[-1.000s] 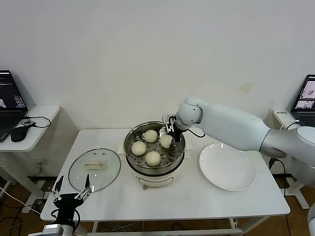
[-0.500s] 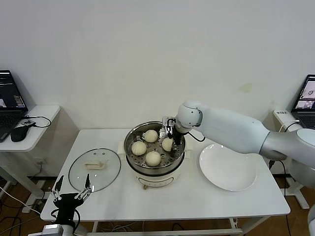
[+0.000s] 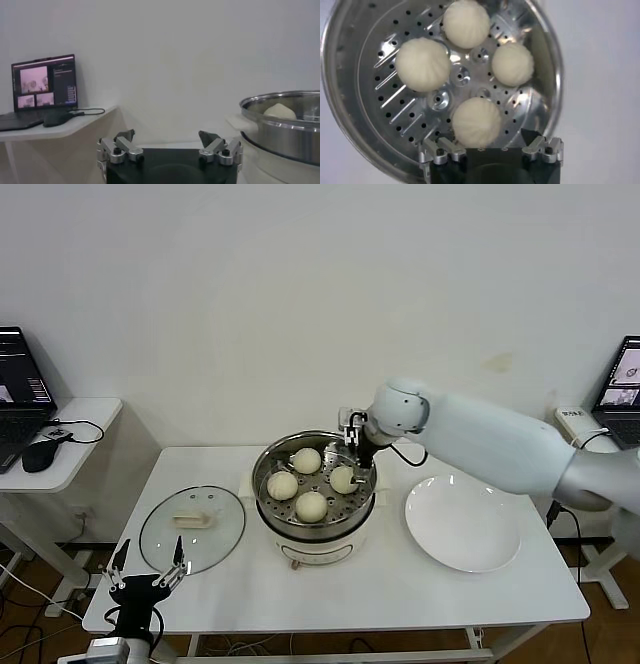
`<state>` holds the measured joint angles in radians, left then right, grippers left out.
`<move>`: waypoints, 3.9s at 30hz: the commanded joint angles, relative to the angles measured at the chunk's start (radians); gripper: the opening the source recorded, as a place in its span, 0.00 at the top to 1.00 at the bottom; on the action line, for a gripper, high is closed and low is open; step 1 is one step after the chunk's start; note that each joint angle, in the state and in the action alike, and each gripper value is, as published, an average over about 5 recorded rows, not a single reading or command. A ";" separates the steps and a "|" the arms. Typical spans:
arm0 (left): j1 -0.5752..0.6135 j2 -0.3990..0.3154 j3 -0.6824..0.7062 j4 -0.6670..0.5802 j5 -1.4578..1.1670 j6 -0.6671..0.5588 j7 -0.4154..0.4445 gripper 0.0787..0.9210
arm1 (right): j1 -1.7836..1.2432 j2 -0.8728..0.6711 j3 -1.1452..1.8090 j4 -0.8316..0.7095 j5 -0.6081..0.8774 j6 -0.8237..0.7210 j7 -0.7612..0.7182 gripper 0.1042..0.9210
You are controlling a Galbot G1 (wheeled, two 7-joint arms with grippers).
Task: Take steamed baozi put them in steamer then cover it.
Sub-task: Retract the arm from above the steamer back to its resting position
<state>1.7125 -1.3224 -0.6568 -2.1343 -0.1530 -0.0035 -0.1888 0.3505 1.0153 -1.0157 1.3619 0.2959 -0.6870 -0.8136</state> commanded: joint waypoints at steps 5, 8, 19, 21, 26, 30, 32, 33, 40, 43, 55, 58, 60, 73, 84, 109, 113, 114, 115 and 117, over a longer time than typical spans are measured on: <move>-0.002 0.003 -0.008 0.013 0.011 -0.001 0.000 0.12 | -0.404 -0.267 0.365 0.344 0.241 0.152 0.694 0.12; -0.001 0.006 -0.018 0.016 0.031 -0.006 0.008 0.12 | -0.625 -0.297 0.560 0.385 0.205 0.278 0.784 0.12; -0.025 0.004 -0.020 0.038 0.120 0.052 -0.007 0.12 | -1.377 -0.116 1.314 0.394 -0.139 0.699 0.766 0.12; -0.035 0.008 -0.018 0.052 0.165 0.068 -0.015 0.12 | -1.471 -0.035 1.445 0.400 -0.168 0.769 0.739 0.12; -0.067 0.035 -0.022 0.123 0.408 0.045 -0.012 0.12 | -1.644 0.148 1.710 0.448 -0.143 0.855 0.676 0.12; -0.111 0.070 -0.050 0.217 0.735 -0.027 -0.019 0.12 | -1.737 0.238 1.841 0.505 -0.102 0.856 0.644 0.12; -0.135 0.094 -0.065 0.266 0.896 -0.048 -0.032 0.12 | -1.777 0.270 1.882 0.529 -0.094 0.852 0.637 0.12; -0.145 0.110 -0.069 0.290 0.970 -0.053 -0.037 0.12 | -1.792 0.283 1.899 0.538 -0.094 0.851 0.636 0.12; -0.211 0.234 -0.012 0.447 1.231 -0.097 -0.058 0.12 | -1.855 0.344 1.977 0.553 -0.102 0.847 0.649 0.12; -0.255 0.268 0.039 0.502 1.243 -0.110 -0.060 0.12 | -1.869 0.361 1.990 0.557 -0.111 0.848 0.652 0.12; -0.489 0.323 0.210 0.686 1.238 -0.121 -0.047 0.12 | -1.940 0.423 2.043 0.596 -0.128 0.855 0.653 0.12; -0.529 0.321 0.240 0.725 1.235 -0.120 -0.041 0.12 | -1.956 0.433 2.058 0.601 -0.130 0.858 0.653 0.12; -0.553 0.319 0.257 0.756 1.235 -0.120 -0.039 0.12 | -1.964 0.438 2.067 0.605 -0.130 0.859 0.652 0.12; -0.700 0.317 0.318 0.939 1.232 -0.127 -0.044 0.12 | -1.979 0.458 2.076 0.614 -0.138 0.859 0.646 0.12; -0.794 0.312 0.347 0.990 1.232 -0.118 -0.028 0.12 | -1.977 0.468 2.068 0.589 -0.146 0.867 0.640 0.12; -0.774 0.299 0.323 0.971 1.223 -0.109 -0.042 0.59 | -1.967 0.469 2.034 0.564 -0.160 0.872 0.631 0.12; -0.681 0.318 0.251 0.828 1.218 -0.077 -0.028 0.73 | -1.965 0.461 2.019 0.563 -0.166 0.873 0.630 0.12; -0.655 0.325 0.231 0.782 1.214 -0.066 -0.016 0.76 | -1.964 0.459 2.015 0.563 -0.168 0.873 0.630 0.12; -0.627 0.334 0.210 0.734 1.207 -0.053 0.001 0.79 | -1.963 0.457 2.011 0.562 -0.171 0.874 0.629 0.12; -0.576 0.353 0.168 0.640 1.186 -0.020 0.036 0.87 | -1.962 0.452 2.004 0.561 -0.179 0.876 0.629 0.12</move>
<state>0.9661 -1.0077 -0.3555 -1.2012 1.0641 -0.0936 -0.2137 -1.6126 1.4741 1.0078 1.9250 0.1275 0.1861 -0.1840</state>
